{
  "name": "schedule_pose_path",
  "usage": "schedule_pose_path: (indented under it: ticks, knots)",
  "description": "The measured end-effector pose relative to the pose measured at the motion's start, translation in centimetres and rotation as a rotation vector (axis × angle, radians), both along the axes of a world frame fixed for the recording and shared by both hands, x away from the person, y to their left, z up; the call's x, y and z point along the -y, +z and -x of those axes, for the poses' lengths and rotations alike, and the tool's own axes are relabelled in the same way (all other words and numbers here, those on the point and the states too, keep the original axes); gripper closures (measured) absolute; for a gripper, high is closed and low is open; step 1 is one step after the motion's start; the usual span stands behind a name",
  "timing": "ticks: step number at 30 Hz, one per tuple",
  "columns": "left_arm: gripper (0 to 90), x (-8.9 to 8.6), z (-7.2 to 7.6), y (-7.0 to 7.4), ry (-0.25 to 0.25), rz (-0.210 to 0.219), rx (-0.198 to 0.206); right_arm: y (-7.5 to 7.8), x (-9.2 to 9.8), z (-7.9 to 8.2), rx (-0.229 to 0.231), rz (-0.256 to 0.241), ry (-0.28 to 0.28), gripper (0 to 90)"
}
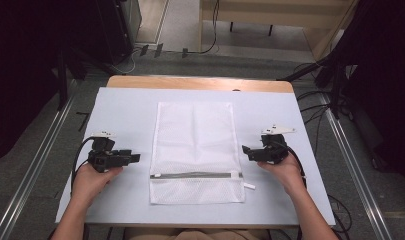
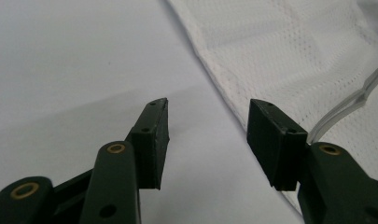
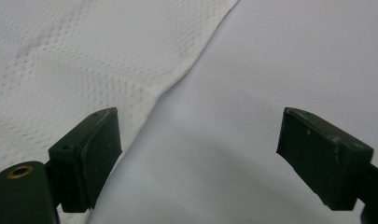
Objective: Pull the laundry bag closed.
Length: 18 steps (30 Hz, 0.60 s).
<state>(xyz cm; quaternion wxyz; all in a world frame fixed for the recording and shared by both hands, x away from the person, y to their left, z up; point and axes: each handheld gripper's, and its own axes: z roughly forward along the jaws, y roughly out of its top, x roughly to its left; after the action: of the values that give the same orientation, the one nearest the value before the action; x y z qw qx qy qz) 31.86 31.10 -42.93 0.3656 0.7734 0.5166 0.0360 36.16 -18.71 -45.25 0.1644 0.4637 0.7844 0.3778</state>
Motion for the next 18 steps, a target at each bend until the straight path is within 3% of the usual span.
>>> schedule_pose_path:
  ticks: [5,8,12,13,14,18]
  knots:
    - [43.7,0.26,-0.16,0.18,-0.002,-0.007,0.005,-0.07,-0.27,0.16,-0.015,-0.009,0.01,14.8]
    - [42.9,0.39,-0.36,0.23,-0.003,-0.004,-0.008,-0.04,-0.26,0.3,-0.036,-0.015,0.021,27.1]
    - [42.0,0.57,-0.57,0.34,0.003,0.01,-0.013,0.19,-0.08,0.5,-0.04,-0.025,0.026,36.2]
    - [41.3,0.62,-0.64,0.34,0.002,0.01,-0.013,0.28,0.04,0.62,-0.047,-0.034,0.053,44.6]
    - [41.0,0.72,-0.68,0.33,0.001,0.013,-0.015,0.35,0.04,0.71,-0.053,-0.038,0.062,47.3]
    - [40.4,1.02,-0.81,0.35,-0.018,0.005,-0.013,0.56,-0.16,0.93,-0.051,-0.05,0.082,49.5]
